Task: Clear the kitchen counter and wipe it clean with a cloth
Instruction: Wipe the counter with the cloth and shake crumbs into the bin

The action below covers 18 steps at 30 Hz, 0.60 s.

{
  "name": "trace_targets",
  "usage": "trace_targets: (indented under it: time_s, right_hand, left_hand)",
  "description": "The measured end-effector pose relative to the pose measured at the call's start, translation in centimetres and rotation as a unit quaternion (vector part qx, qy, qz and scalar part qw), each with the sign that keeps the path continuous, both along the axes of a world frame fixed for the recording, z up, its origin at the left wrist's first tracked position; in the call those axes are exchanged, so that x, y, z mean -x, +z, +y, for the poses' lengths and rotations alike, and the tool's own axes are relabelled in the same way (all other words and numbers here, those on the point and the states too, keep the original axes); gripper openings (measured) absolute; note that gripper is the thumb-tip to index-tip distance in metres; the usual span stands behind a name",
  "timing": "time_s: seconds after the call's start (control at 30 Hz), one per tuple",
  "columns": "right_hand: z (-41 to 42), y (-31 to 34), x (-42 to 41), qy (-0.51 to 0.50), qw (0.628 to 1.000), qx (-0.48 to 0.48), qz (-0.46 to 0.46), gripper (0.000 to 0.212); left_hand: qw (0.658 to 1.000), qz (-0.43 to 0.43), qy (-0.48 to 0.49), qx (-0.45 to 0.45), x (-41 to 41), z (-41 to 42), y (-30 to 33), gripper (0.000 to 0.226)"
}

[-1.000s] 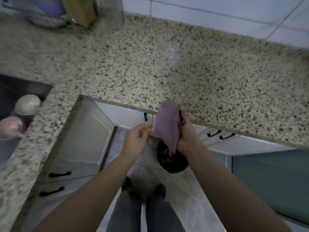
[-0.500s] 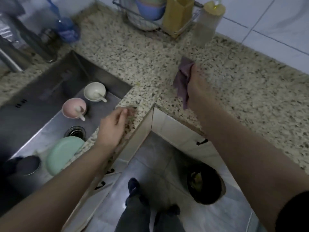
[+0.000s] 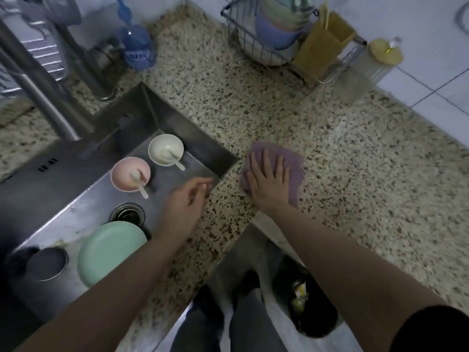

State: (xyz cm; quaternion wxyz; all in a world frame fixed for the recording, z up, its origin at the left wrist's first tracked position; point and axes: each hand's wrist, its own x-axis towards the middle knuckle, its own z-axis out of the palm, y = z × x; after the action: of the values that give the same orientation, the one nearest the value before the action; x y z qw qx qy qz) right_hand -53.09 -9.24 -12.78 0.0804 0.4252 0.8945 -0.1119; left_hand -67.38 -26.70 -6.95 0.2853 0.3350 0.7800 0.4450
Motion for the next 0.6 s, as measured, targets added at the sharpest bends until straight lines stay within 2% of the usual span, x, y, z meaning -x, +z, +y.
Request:
trace_targets:
  time_s: [0.1,0.2,0.4,0.5,0.6]
  right_hand:
    - [1.7,0.1,1.5,0.058,0.998,-0.030,-0.017,0.061]
    - [4.1,0.3,3.5,0.110,0.992,-0.061,-0.001,0.060]
    - [8.9,0.1,9.8,0.240,0.968,-0.068,0.003,0.062]
    - [10.4,0.0,12.9,0.286,0.955,-0.072,0.014,0.060]
    - [12.8,0.3,17.2,0.352,0.932,-0.078,0.025,0.062]
  left_hand:
    - [0.999,0.036,0.007,-0.038,1.6,1.1,0.2,0.023]
    - [0.997,0.050,0.032,-0.039,3.4,2.1,-0.3,0.022]
    - [0.994,0.054,0.085,0.030,7.4,5.7,-0.9,0.028]
    - [0.987,0.091,0.107,0.072,8.9,7.9,-1.3,0.026]
    - [0.982,0.086,0.121,0.119,10.8,11.4,-1.6,0.042]
